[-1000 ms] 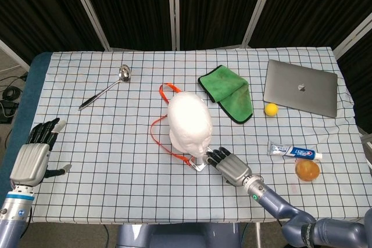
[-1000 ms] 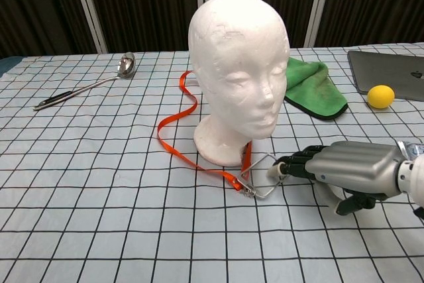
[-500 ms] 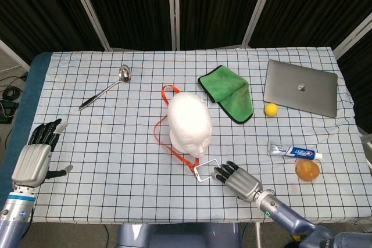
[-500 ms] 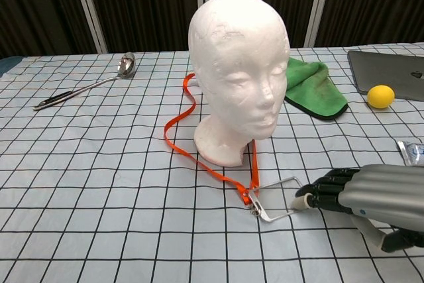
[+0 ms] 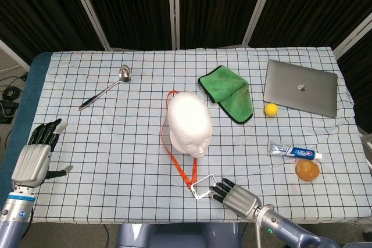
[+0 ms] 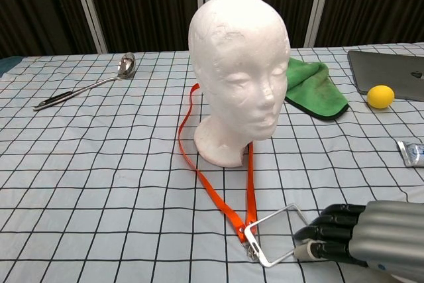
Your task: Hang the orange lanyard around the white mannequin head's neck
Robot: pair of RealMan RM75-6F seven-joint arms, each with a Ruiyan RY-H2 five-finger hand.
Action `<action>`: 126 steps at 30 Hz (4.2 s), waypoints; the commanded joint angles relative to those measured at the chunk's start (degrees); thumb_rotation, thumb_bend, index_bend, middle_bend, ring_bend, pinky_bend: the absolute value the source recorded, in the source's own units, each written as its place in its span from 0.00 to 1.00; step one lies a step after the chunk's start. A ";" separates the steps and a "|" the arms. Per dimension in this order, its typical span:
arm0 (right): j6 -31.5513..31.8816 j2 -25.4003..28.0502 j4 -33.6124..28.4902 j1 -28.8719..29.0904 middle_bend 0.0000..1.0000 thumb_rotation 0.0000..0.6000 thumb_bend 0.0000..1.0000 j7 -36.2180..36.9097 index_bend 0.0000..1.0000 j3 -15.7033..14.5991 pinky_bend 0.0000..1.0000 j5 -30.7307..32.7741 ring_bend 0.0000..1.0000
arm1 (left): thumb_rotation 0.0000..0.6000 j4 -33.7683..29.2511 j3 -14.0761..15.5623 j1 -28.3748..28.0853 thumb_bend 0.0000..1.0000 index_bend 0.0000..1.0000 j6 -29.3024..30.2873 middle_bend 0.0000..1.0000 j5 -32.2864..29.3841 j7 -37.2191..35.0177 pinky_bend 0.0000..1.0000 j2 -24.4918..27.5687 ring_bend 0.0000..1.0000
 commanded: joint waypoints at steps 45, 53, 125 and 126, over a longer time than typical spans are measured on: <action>1.92 1.27 5.45 0.84 0.19 1.00 0.98 5.42 0.20 4.47 0.09 -0.66 0.00 | 1.00 0.09 -0.67 0.34 0.00 0.00 -0.91 0.00 0.28 -0.93 0.00 0.36 0.00; 4.88 3.22 4.54 -0.27 0.19 1.00 0.98 7.35 0.20 2.14 0.10 -5.74 0.00 | 1.00 -0.06 -0.53 0.32 0.00 0.00 -1.08 0.00 0.40 -0.38 0.00 0.03 0.00; 2.17 5.43 -1.06 0.35 0.23 1.00 0.99 8.61 0.23 -0.85 0.18 -12.77 0.05 | 1.00 -0.17 -0.62 0.39 0.00 0.00 -1.67 0.00 0.33 -0.26 0.00 -0.07 0.00; 2.57 5.51 -1.00 0.24 0.23 1.00 0.99 8.58 0.23 -0.78 0.18 -12.98 0.05 | 1.00 -0.19 -0.62 0.41 0.00 0.00 -1.65 0.00 0.34 -0.28 0.00 -0.05 0.00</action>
